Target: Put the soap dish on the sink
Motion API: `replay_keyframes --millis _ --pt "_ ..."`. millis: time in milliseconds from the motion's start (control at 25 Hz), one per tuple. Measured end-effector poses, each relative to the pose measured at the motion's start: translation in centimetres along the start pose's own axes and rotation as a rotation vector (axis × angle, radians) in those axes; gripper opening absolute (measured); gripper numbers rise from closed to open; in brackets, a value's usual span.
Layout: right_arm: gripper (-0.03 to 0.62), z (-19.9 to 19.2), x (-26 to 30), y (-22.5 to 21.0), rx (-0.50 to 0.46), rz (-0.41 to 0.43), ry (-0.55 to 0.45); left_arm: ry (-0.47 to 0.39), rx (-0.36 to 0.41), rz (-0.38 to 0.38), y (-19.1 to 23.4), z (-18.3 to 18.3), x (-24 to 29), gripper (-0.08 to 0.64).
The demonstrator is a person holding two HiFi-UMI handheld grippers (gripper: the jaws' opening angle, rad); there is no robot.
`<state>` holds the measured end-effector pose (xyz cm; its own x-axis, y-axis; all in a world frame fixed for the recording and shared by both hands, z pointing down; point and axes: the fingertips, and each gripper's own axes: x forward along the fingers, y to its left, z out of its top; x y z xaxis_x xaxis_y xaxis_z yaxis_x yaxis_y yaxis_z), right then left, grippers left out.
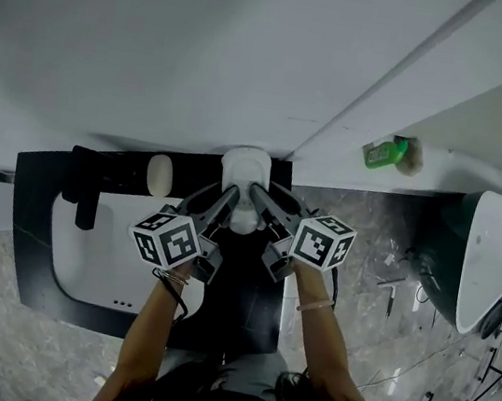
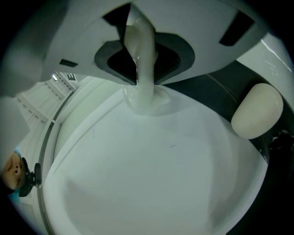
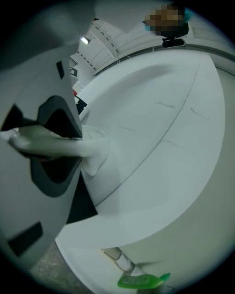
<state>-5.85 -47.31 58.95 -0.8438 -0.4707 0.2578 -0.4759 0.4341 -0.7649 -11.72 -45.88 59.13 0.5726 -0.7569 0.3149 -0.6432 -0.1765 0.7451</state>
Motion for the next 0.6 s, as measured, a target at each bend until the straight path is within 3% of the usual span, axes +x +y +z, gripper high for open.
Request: replay_keyframes --millis 320,600 --pt "0.133 -1.4 1.2 -2.1 -0.008 -0.073 0.089 0.055 -0.039 0.043 2.3 -1.4 1.1 0.126" --pt "0.135 -1.6 1.4 -2.5 -0.02 -0.094 0.1 0.094 -0.047 0.053 2.7 -1.7 1.3 0.126"
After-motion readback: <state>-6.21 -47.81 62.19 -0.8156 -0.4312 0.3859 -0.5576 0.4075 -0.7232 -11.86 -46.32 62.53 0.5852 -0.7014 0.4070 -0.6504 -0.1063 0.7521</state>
